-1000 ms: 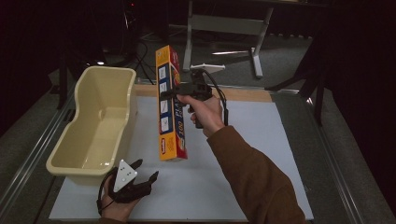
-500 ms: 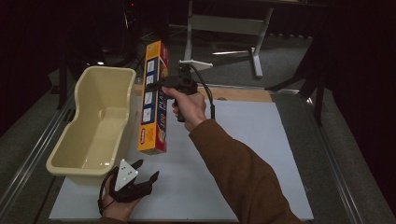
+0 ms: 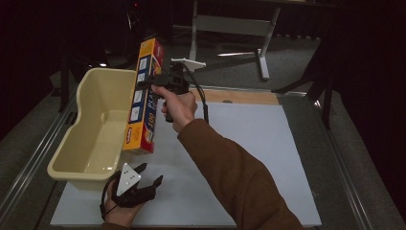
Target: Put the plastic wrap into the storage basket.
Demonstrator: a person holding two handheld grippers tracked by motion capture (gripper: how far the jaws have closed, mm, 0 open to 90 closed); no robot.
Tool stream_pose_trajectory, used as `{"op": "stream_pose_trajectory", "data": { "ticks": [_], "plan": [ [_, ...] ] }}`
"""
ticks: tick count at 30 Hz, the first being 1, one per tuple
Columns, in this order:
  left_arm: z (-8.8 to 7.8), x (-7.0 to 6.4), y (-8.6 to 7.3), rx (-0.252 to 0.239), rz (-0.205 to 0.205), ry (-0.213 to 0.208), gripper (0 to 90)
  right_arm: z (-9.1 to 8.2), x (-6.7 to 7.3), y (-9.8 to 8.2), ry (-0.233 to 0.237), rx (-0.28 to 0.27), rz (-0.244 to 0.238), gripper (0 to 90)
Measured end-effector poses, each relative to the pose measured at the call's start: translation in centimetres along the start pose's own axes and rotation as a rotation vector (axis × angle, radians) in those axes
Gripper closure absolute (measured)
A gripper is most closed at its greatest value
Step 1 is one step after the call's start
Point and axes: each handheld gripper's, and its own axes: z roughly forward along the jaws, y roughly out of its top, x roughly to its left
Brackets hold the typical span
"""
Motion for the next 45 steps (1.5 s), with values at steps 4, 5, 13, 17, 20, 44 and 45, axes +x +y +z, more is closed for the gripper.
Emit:
{"op": "stream_pose_trajectory", "data": {
  "ticks": [4, 5, 13, 17, 20, 44, 45],
  "plan": [
    [0.0, 0.0, 0.1, -0.002, 0.006, -0.002, 31.4, 1.1, 0.5, -0.3, -0.002, -0.016, 0.003, 41.7],
    [0.0, 0.0, 0.1, -0.002, 0.007, -0.003, 31.4, 1.4, 0.6, -0.4, -0.001, -0.017, 0.002, 41.7],
    [0.1, 0.0, 0.2, -0.010, 0.010, -0.004, 31.4, 4.0, 1.4, -0.9, 0.015, 0.009, 0.000, 41.6],
    [0.1, -0.1, 0.3, -0.013, 0.014, -0.009, 31.4, 5.3, 1.3, -1.0, 0.027, 0.001, 0.052, 41.6],
    [-0.1, -0.2, 0.3, -0.025, 0.023, -0.010, 31.4, 6.4, 1.1, -1.3, 0.020, -0.007, 0.070, 41.6],
    [-0.2, -0.3, 0.4, -0.046, 0.028, -0.036, 31.3, 10.6, 0.8, -2.8, -0.024, 0.029, 0.071, 41.1],
    [-0.2, -0.3, 0.4, -0.046, 0.029, -0.035, 31.3, 10.8, 0.9, -2.8, -0.027, 0.026, 0.068, 41.1]
  ]
}}
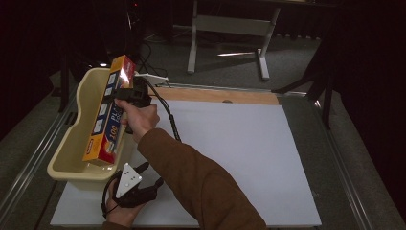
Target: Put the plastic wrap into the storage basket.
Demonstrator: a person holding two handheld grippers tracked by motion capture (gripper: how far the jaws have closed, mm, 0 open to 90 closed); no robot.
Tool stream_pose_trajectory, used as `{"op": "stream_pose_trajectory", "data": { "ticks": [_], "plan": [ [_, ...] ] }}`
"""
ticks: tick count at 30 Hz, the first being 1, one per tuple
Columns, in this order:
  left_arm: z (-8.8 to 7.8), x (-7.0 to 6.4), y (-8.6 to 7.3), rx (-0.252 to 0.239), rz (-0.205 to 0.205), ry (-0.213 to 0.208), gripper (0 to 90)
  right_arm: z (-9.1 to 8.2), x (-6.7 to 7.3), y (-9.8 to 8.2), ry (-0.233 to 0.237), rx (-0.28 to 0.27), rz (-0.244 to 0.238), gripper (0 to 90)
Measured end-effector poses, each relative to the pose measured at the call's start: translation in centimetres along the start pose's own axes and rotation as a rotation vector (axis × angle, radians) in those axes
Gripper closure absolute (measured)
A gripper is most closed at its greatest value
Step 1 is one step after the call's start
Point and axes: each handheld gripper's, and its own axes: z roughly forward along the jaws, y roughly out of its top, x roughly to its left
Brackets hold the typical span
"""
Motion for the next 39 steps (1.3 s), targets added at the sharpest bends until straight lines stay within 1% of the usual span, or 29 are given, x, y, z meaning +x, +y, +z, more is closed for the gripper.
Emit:
{"op": "stream_pose_trajectory", "data": {
  "ticks": [5, 7, 9, 12, 19, 21, 22, 24, 25, 28, 30, 32, 36, 38, 39],
  "plan": [
    [-0.1, 0.0, 0.0, -0.004, 0.005, 0.000, 31.3, 0.4, 0.1, -0.5, -0.015, -0.020, -0.005, 41.0],
    [-0.1, 0.0, 0.0, -0.005, 0.003, 0.000, 31.3, 0.5, 0.3, -0.7, -0.017, -0.022, -0.001, 41.0],
    [-0.2, 0.0, -0.1, -0.005, 0.002, 0.002, 31.3, 0.6, 0.4, -1.0, -0.025, -0.017, -0.009, 41.0],
    [-0.2, 0.0, 0.0, -0.009, -0.002, 0.002, 31.3, 1.0, 0.3, -1.5, -0.063, -0.013, -0.034, 41.0],
    [-0.2, 0.1, -0.1, -0.007, -0.002, 0.003, 31.3, 1.9, -0.5, -1.8, -0.067, 0.000, 0.008, 40.8],
    [-0.2, 0.1, -0.1, -0.009, -0.005, 0.004, 31.2, 2.1, -0.6, -1.7, -0.084, -0.004, 0.011, 40.8],
    [-0.3, 0.1, -0.1, -0.010, -0.005, 0.004, 31.2, 2.2, -0.6, -1.7, -0.097, -0.011, 0.004, 40.7],
    [-0.4, 0.1, -0.1, -0.010, -0.006, 0.003, 31.2, 2.5, -0.7, -1.9, -0.123, -0.007, -0.020, 40.6],
    [-0.4, 0.1, -0.1, -0.011, -0.007, 0.005, 31.2, 2.7, -0.7, -2.0, -0.135, -0.005, -0.021, 40.6],
    [-0.4, 0.1, -0.1, -0.012, -0.007, 0.004, 31.2, 3.2, -1.1, -2.0, -0.150, 0.010, 0.003, 40.4],
    [-0.4, 0.1, -0.1, -0.012, -0.007, 0.004, 31.2, 3.4, -1.2, -2.0, -0.167, 0.014, 0.009, 40.2],
    [-0.4, 0.1, -0.1, -0.013, -0.008, 0.003, 31.2, 3.5, -1.3, -1.9, -0.170, 0.025, 0.019, 40.0],
    [-0.4, 0.1, -0.1, -0.014, -0.009, 0.003, 31.1, 3.4, -1.3, -1.9, -0.172, 0.032, 0.020, 39.3],
    [-0.4, 0.1, -0.1, -0.015, -0.009, 0.003, 31.1, 3.5, -1.2, -1.7, -0.196, 0.061, 0.017, 38.0],
    [-0.4, 0.1, -0.1, -0.013, -0.007, 0.004, 31.1, 3.5, -1.2, -1.6, -0.208, 0.077, 0.027, 37.0]
  ]
}}
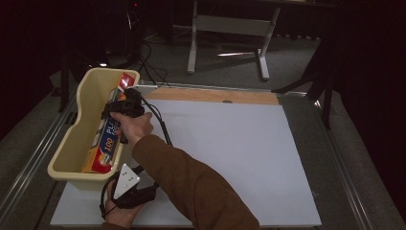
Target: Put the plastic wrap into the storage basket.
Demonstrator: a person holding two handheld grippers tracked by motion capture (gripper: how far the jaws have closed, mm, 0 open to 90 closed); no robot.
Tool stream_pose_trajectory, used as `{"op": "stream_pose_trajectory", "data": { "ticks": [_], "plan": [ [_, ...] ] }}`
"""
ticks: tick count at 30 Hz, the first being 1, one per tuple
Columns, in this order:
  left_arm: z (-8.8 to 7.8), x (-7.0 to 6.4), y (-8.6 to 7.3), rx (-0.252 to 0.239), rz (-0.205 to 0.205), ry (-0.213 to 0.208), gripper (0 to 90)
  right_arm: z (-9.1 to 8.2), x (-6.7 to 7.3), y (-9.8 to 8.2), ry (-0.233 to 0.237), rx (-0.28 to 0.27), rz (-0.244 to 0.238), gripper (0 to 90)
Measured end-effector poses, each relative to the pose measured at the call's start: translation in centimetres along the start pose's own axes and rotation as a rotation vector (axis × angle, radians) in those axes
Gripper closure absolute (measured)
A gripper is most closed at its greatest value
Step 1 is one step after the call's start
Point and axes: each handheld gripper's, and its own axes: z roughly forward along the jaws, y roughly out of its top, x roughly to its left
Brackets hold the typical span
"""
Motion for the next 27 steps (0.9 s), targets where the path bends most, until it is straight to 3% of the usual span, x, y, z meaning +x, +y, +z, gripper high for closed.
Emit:
{"op": "stream_pose_trajectory", "data": {
  "ticks": [9, 15, 27],
  "plan": [
    [0.0, 0.0, 0.0, 0.003, 0.000, 0.002, 31.0, -0.4, 0.2, -0.1, -0.033, 0.012, -0.006, 34.5],
    [0.1, 0.0, 0.0, 0.005, 0.000, 0.007, 31.0, -2.2, 0.7, 0.1, 0.014, 0.014, -0.012, 33.3],
    [0.1, 0.0, -0.1, 0.010, 0.005, 0.021, 31.0, -4.4, 0.4, -0.1, -0.035, 0.017, -0.185, 36.0]
  ]
}}
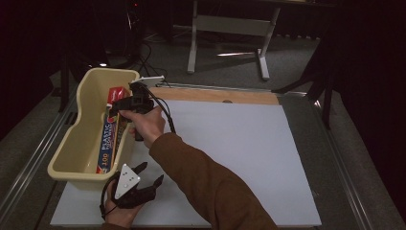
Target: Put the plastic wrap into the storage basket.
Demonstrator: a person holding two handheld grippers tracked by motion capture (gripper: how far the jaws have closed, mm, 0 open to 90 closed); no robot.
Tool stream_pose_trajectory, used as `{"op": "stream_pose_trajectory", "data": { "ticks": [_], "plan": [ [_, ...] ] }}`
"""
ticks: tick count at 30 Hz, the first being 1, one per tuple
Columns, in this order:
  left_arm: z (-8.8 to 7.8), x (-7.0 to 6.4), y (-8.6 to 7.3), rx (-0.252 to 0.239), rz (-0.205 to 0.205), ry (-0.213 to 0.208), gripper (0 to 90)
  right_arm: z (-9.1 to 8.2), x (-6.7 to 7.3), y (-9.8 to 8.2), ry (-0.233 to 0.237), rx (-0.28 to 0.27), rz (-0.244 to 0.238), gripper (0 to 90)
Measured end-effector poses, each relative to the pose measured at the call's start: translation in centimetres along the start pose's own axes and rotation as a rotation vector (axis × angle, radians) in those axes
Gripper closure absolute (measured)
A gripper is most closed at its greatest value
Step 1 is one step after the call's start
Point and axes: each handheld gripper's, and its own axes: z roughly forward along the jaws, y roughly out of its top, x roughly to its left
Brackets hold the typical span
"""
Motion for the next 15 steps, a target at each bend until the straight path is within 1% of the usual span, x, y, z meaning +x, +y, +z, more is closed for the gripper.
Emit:
{"op": "stream_pose_trajectory", "data": {
  "ticks": [2, 3, 4, 6, 8, 11, 13, 15],
  "plan": [
    [0.0, 0.0, 0.0, -0.002, -0.001, 0.001, 31.0, -0.1, 0.0, -0.1, 0.005, 0.008, -0.041, 36.4],
    [0.0, 0.0, 0.0, -0.001, 0.001, 0.001, 31.0, -0.1, -0.1, -0.2, 0.012, 0.022, -0.056, 36.5],
    [0.0, 0.0, 0.0, 0.000, 0.001, 0.001, 31.0, -0.1, -0.2, -0.2, 0.010, 0.033, -0.079, 36.8],
    [0.0, 0.0, 0.0, 0.000, 0.001, 0.002, 31.0, -0.2, -0.2, -0.5, -0.017, 0.032, -0.139, 37.0],
    [0.0, 0.0, 0.0, 0.001, 0.004, 0.001, 31.0, -0.3, -0.3, -0.7, -0.030, 0.039, -0.203, 37.0],
    [-0.1, 0.0, 0.0, 0.002, 0.005, 0.003, 31.0, -0.7, -0.2, -1.1, -0.090, 0.012, -0.314, 37.1],
    [-0.1, -0.1, 0.0, 0.002, 0.005, 0.004, 31.0, -1.0, -0.2, -1.4, -0.114, 0.002, -0.368, 37.3],
    [-0.1, -0.1, -0.1, 0.002, 0.005, 0.005, 31.0, -1.4, -0.3, -1.7, -0.132, -0.007, -0.408, 37.4]
  ]
}}
